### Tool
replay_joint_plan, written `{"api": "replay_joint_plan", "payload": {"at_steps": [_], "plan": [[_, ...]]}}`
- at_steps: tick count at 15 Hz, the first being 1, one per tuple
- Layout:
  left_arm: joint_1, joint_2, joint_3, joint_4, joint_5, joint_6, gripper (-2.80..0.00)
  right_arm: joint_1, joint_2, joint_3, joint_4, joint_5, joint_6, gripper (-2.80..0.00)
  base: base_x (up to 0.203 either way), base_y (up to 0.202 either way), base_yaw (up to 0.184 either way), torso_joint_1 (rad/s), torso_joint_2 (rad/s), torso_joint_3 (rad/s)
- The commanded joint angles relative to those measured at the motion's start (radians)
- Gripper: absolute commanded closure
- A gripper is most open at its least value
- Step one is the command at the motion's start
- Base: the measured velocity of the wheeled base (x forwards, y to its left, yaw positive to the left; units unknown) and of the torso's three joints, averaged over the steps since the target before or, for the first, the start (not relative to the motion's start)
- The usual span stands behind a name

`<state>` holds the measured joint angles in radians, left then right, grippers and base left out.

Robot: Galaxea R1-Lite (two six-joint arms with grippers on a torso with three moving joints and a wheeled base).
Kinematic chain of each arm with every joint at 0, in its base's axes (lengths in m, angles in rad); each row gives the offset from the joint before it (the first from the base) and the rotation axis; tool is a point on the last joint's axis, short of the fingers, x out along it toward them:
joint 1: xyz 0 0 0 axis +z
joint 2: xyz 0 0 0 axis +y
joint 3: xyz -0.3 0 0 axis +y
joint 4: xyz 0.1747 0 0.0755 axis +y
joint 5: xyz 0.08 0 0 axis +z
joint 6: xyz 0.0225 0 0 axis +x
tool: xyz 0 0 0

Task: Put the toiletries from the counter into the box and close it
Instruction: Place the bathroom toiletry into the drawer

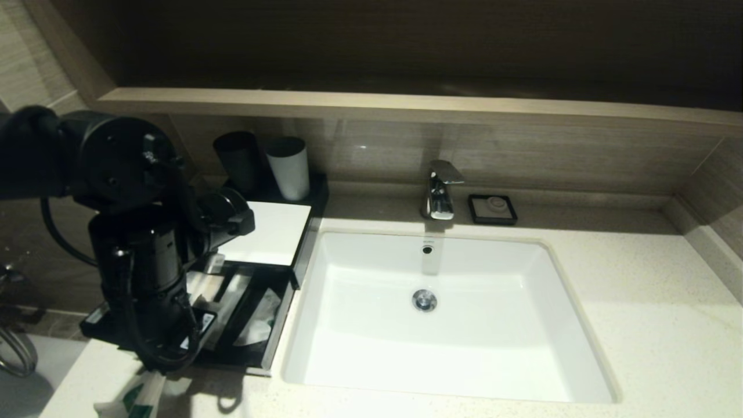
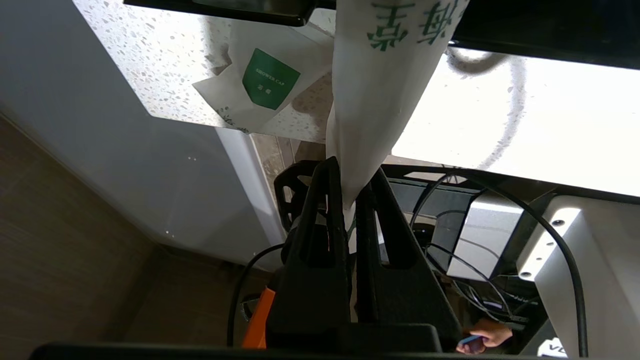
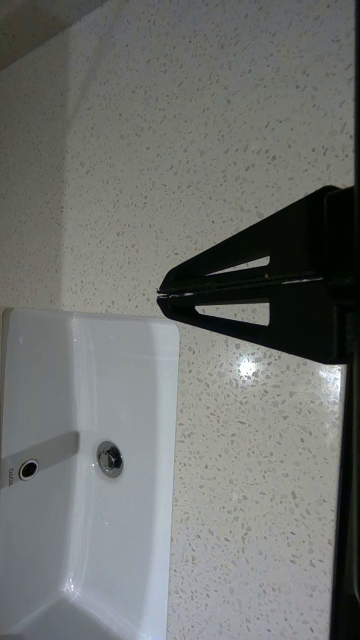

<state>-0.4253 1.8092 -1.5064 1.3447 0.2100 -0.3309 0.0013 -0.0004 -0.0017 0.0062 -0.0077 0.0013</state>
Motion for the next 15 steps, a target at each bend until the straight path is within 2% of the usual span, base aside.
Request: {"api": "replay_joint_plan", "payload": {"at_steps": [1, 8, 15], "plan": [[0.011, 0.021, 0.000, 0.010, 0.002, 0.001, 0.00, 0.000, 0.000, 0.000, 0.000, 0.000, 0.000, 0.00, 0.000, 0.000, 0.000, 0.000, 0.00, 0.000], [0.016, 0.105, -0.018, 0.014, 0.001, 0.019, 0.00, 0.000, 0.000, 0.000, 0.000, 0.000, 0.000, 0.00, 0.000, 0.000, 0.000, 0.000, 0.00, 0.000], [0.025, 0.196, -0.100, 0.016, 0.000, 0.021, 0.00, 0.000, 0.000, 0.000, 0.000, 0.000, 0.000, 0.00, 0.000, 0.000, 0.000, 0.000, 0.00, 0.000]]}}
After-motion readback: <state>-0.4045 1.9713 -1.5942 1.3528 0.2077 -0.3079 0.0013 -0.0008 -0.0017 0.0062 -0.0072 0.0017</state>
